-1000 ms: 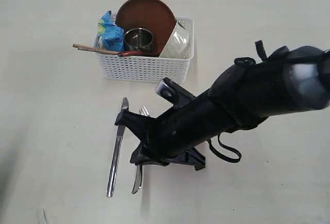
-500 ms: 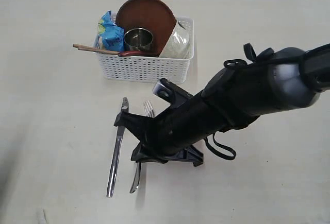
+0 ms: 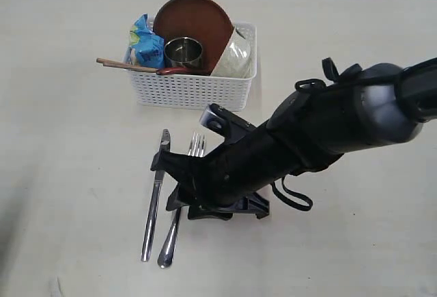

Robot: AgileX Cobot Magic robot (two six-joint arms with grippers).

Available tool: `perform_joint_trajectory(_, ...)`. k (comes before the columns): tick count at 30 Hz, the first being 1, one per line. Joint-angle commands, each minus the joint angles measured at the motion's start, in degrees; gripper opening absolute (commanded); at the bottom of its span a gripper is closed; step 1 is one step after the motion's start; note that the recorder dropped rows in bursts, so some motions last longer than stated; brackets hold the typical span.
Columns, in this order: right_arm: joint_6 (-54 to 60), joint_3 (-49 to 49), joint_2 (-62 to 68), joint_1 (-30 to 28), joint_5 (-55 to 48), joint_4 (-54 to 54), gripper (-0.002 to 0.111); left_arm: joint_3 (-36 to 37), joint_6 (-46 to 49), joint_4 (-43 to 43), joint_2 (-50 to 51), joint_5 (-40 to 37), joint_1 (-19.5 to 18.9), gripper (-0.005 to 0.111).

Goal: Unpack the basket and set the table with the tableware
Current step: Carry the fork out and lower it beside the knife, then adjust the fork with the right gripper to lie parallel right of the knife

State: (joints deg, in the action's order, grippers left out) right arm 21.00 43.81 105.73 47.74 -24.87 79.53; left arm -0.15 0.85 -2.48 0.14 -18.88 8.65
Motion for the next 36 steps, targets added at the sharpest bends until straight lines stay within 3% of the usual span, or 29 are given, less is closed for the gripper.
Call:
perform_joint_trajectory(1,1.4,0.6,0.1,-0.3,0.7,-0.9,0.037,0.1,-0.2,-0.1,-0.1,0.6,-0.1,0.000)
perform_joint_trajectory(10,-6.3,7.8,-0.1,-0.3,-0.1,-15.4,0.037,0.1,-0.2,-0.1,-0.1,0.6,-0.1,0.000)
perform_joint_trajectory(14,-19.5,12.8,-0.1,-0.3,-2.6,-35.5,0.034,0.1,-0.2,-0.1,-0.1,0.6,-0.1,0.000)
perform_joint_trajectory(19,-45.2,20.4,-0.1,0.1,-17.5,-68.7,0.031,0.1,-0.2,-0.1,-0.1,0.6,-0.1,0.000)
perform_joint_trajectory(21,-51.7,21.7,-0.1,0.7,-22.3,-73.8,0.031,0.1,-0.2,-0.1,-0.1,0.6,-0.1,0.000)
perform_joint_trajectory(28,-53.2,21.4,2.3,5.4,-16.3,-70.9,0.031,0.1,-0.2,-0.1,-0.1,0.6,-0.1,0.000)
perform_joint_trajectory(36,-53.3,21.4,6.9,5.8,-15.7,-69.3,0.031,0.1,-0.2,-0.1,-0.1,0.6,-0.1,0.000)
